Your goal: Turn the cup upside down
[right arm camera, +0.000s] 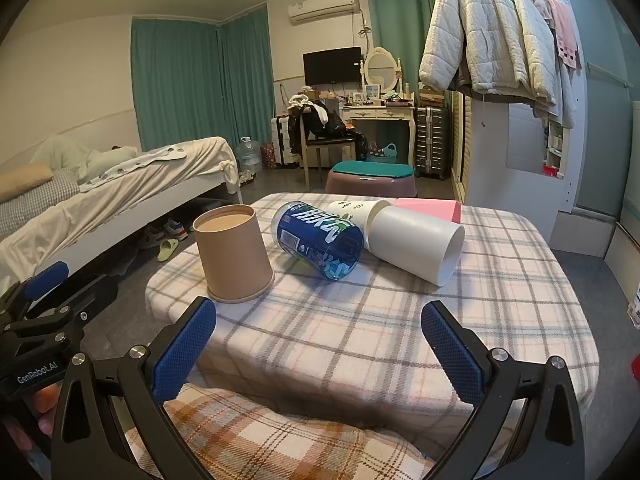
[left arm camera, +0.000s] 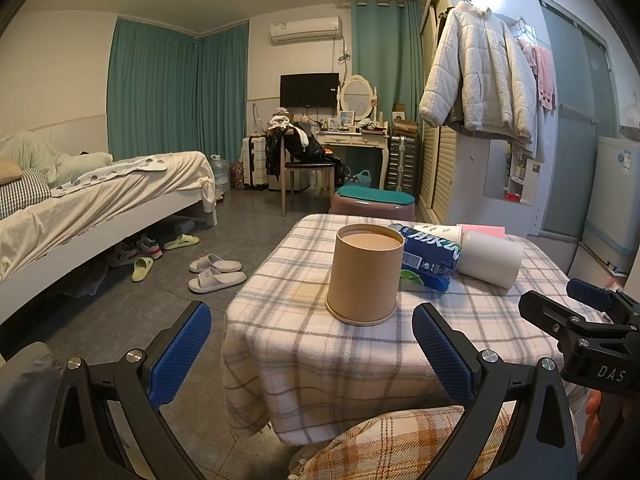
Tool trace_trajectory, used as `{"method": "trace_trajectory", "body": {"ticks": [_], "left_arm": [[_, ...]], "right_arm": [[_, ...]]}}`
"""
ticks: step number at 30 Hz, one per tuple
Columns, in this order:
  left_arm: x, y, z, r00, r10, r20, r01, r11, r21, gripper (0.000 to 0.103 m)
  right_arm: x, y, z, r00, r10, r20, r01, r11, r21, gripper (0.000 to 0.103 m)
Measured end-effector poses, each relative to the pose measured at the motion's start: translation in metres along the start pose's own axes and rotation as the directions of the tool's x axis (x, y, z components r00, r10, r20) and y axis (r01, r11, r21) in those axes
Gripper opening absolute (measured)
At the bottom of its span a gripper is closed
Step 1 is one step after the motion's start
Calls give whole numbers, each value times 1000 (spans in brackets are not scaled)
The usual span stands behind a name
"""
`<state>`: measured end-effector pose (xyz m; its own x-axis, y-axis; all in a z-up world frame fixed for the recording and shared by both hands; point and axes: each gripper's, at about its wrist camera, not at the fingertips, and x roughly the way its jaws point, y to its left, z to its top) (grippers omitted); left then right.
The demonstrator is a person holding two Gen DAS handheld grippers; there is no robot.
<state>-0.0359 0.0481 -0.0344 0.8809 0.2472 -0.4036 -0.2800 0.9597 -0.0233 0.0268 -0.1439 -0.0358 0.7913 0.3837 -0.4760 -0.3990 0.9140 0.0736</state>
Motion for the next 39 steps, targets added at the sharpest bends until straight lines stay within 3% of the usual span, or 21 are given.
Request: {"method": "trace_trajectory", "body": {"ticks": [39], "left_arm": [[3,-4,-1,1000,-8,-3,8,1000,9,103]], "right_arm": [[3,0,-4,1000,-2,-10,2,1000,3,103]]}}
